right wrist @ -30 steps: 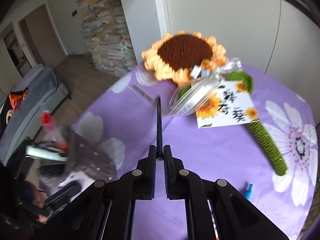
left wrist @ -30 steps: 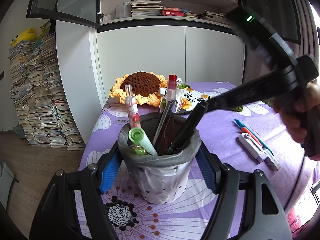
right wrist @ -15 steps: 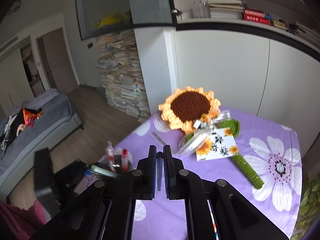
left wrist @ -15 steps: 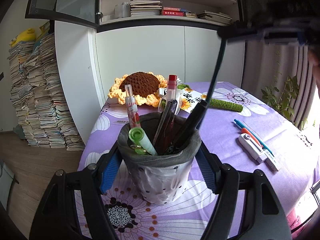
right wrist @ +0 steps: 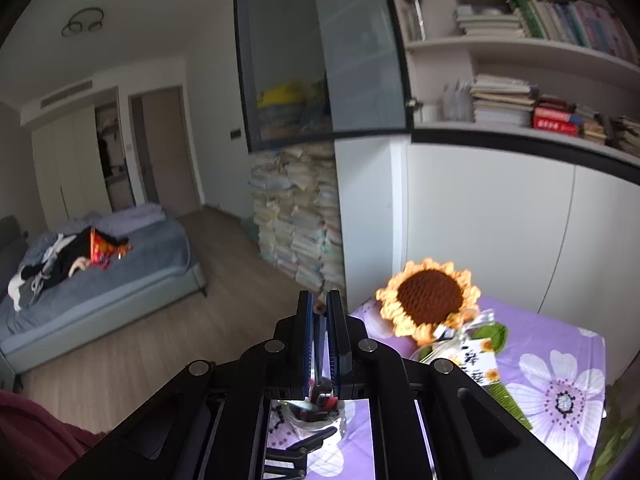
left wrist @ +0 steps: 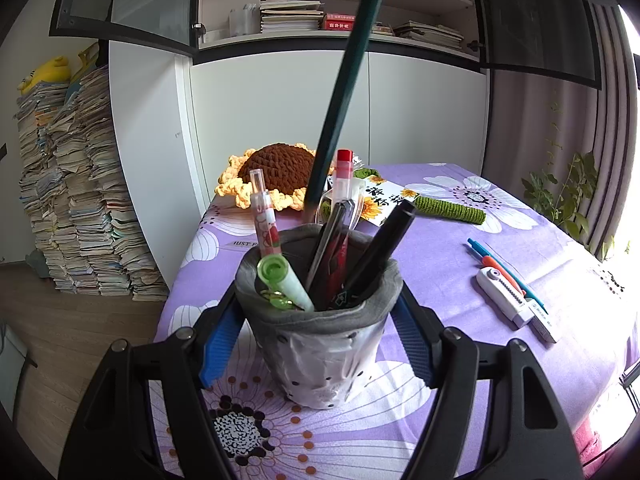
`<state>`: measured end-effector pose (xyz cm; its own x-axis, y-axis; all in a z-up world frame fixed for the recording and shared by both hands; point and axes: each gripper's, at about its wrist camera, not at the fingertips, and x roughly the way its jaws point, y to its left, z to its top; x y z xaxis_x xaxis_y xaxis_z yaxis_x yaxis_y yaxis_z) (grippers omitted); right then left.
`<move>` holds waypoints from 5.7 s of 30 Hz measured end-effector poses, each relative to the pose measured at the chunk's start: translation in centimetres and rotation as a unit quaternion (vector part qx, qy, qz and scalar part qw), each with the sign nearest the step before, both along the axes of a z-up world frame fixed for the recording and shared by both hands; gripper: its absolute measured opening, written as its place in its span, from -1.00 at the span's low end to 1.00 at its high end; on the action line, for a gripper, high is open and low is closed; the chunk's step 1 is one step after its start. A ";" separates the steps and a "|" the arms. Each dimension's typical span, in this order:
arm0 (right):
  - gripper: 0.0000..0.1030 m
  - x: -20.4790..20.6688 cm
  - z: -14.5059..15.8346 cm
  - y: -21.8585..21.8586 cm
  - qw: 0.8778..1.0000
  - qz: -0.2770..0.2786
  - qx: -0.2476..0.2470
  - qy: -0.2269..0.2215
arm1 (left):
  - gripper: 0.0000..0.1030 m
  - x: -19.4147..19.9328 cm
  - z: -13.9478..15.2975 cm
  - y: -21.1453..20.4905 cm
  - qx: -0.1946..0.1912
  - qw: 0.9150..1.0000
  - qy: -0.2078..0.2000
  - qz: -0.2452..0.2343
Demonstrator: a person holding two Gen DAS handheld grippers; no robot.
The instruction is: Organize stationery
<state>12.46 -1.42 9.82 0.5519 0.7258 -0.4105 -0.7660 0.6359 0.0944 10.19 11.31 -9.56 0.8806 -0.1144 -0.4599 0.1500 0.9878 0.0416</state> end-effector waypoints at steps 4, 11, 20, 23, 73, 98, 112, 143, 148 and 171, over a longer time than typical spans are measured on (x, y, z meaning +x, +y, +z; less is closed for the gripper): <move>-0.85 2.0 -2.7 2.3 0.998 0.005 -0.038 0.041 | 0.37 0.0 0.0 0.0 -0.002 1.000 0.002 0.001; -0.85 4.4 -6.8 4.0 0.991 0.004 -0.083 0.101 | 0.37 0.1 -0.1 0.0 -0.003 1.000 0.001 -0.001; -0.85 5.7 -8.9 3.2 0.981 0.012 -0.067 0.182 | 0.37 0.1 -0.1 0.0 -0.004 1.000 0.001 -0.001; -0.77 6.1 -8.5 0.6 0.980 -0.008 -0.039 0.194 | 0.36 0.2 -0.1 0.0 -0.005 1.000 0.001 0.000; -0.77 11.9 -16.0 -11.0 0.935 -0.214 -0.086 0.270 | 0.39 1.4 0.3 -6.7 -0.008 0.997 0.007 -0.081; -0.79 2.7 -5.1 -5.8 0.993 -0.109 0.051 0.010 | 0.38 1.4 0.3 -6.8 -0.005 0.997 0.010 -0.082; -0.79 0.6 -7.7 -6.2 0.996 -0.085 0.024 0.019 | 0.39 1.5 0.3 -6.6 -0.016 0.996 0.015 -0.084; -0.19 10.6 -20.8 -14.1 0.901 -0.244 -0.089 0.347 | 0.40 1.8 0.2 -6.6 -0.012 0.996 0.023 -0.083; -0.19 11.1 -21.0 -13.1 0.900 -0.235 -0.113 0.350 | 0.40 1.8 0.1 -6.6 -0.012 0.996 0.024 -0.083; -0.71 7.2 -12.2 -11.9 0.956 -0.178 -0.029 0.232 | 0.40 1.8 0.1 -6.6 -0.014 0.996 0.024 -0.082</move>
<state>19.69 -13.34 -2.38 0.5086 0.4937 -0.7054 -0.3839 0.8634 0.3275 11.96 4.72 -9.48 0.8263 -0.2682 -0.4953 0.3109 0.9504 0.0039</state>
